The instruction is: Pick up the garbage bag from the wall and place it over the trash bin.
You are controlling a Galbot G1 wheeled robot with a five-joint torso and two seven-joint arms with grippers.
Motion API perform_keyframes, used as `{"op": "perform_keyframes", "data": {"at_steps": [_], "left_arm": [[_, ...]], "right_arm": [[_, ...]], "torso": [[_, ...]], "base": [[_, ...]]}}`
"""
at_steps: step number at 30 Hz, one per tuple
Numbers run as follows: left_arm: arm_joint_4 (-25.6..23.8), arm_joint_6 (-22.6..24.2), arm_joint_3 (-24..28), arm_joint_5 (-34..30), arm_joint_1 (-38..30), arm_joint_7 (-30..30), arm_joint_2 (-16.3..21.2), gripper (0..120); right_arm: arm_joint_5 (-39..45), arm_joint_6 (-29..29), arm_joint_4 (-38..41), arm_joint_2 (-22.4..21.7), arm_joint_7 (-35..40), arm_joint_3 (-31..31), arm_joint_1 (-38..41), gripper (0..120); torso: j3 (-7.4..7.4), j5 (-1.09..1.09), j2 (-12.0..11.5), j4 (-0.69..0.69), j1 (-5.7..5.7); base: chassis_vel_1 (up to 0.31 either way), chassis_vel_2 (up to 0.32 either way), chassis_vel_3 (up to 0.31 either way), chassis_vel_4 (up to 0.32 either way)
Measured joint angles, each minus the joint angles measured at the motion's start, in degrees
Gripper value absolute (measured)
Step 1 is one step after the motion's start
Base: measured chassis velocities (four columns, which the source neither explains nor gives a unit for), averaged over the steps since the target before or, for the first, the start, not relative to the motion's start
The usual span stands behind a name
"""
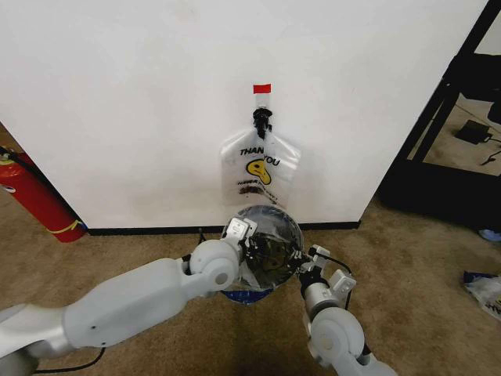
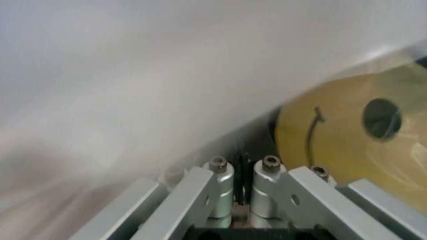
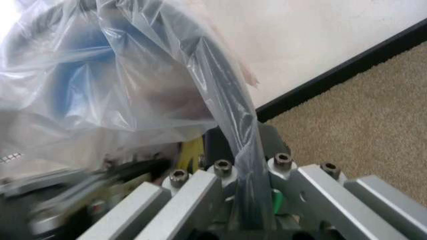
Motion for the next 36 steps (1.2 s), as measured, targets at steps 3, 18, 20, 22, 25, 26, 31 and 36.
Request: {"op": "perform_keyframes", "data": {"at_steps": [3,18,20,22,25,26,31,36], "left_arm": [[2.57,-0.19,1.04,0.22,-0.41,-0.05,-2.43,0],[7.62,-1.37,2.74,2.4,1.39,0.48,-6.84,0],[7.03,-1.57,2.29,2.55,1.92,0.6,-6.04,0],[4.97,-1.06,1.91,3.03,2.39,0.68,-4.47,0],[2.46,-0.5,1.61,3.51,2.62,0.93,-2.41,0],[0.68,-0.29,1.27,3.58,2.87,0.98,-0.97,0],[-3.74,-0.14,-0.68,3.99,3.45,1.28,3.66,0],[-2.3,-0.56,-1.57,4.55,2.91,1.31,3.47,0]], "right_arm": [[-0.01,-0.08,0.8,-0.22,0.0,0.14,-0.45,0],[0.49,-0.32,2.08,-0.16,0.22,0.07,-1.17,0],[0.44,-0.32,2.08,-0.37,0.22,0.23,-1.25,0],[0.39,-0.31,1.82,-0.53,0.22,0.43,-1.14,0],[0.36,-0.3,1.41,-0.61,0.22,0.56,-0.9,0],[0.35,-0.28,1.13,-0.69,0.22,0.66,-0.66,0],[0.1,-0.12,0.21,-0.81,0.16,0.61,-0.09,0],[-0.07,-0.06,0.04,-0.42,0.08,0.17,0.13,0]], "torso": [[0.0,0.01,0.0,0.0,0.0],[0.0,0.01,0.0,0.02,0.0],[0.0,0.0,0.0,0.01,0.0],[0.0,-0.01,0.0,0.02,0.0],[0.0,0.0,0.0,0.02,0.0],[0.0,0.01,0.0,0.03,0.0],[0.0,-0.01,0.0,0.03,0.0],[0.0,0.0,0.0,0.02,0.0]], "base": [[0.0,0.0,0.0,0.0],[0.0,0.0,0.0,0.0],[0.0,0.0,0.0,0.0],[0.0,0.0,0.0,0.0],[0.0,0.0,0.0,0.0],[0.0,0.0,0.0,0.0],[0.0,0.0,0.0,0.0],[0.0,0.0,0.0,0.0]]}}
